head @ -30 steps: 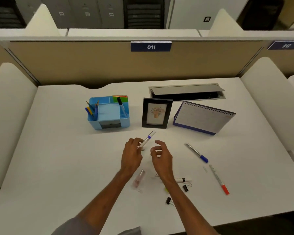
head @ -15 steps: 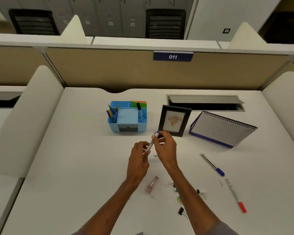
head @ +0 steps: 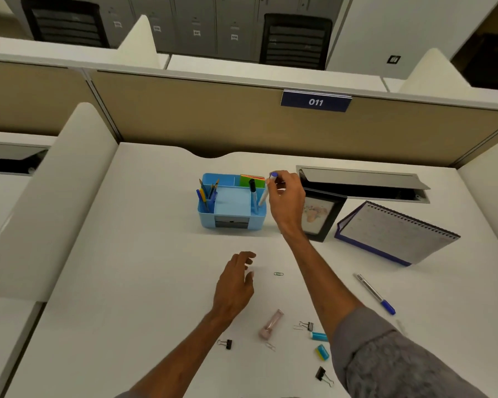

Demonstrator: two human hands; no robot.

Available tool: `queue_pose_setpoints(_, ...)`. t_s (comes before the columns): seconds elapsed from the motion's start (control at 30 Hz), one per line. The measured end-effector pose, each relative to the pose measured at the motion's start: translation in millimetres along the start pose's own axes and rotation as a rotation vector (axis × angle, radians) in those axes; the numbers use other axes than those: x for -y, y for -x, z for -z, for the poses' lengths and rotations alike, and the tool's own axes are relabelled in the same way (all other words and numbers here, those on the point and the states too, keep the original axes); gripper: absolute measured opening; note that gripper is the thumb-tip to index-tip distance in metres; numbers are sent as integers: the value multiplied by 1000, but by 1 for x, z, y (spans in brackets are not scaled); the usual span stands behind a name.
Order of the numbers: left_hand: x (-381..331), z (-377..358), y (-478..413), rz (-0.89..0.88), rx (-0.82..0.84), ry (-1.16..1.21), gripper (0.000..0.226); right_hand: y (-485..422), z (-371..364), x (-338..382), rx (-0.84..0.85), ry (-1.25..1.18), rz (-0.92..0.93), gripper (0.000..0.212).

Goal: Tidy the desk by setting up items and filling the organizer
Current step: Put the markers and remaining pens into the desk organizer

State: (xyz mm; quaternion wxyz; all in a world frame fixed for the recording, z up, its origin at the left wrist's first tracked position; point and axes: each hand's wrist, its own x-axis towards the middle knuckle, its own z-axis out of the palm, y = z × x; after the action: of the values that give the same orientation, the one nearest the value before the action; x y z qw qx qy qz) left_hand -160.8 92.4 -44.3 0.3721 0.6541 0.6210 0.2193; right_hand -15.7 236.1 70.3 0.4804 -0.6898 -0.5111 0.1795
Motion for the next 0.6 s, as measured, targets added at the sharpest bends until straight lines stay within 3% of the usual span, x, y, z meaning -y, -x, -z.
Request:
queue_pose_setpoints(0.4,21,1,-10,-43,34,-10,31,6,-53,-20,156,172,-66,27)
queue_pose_setpoints(0.6,29,3,-9,-34,35,-13,28,1,-59,-18,116,124,-72,31)
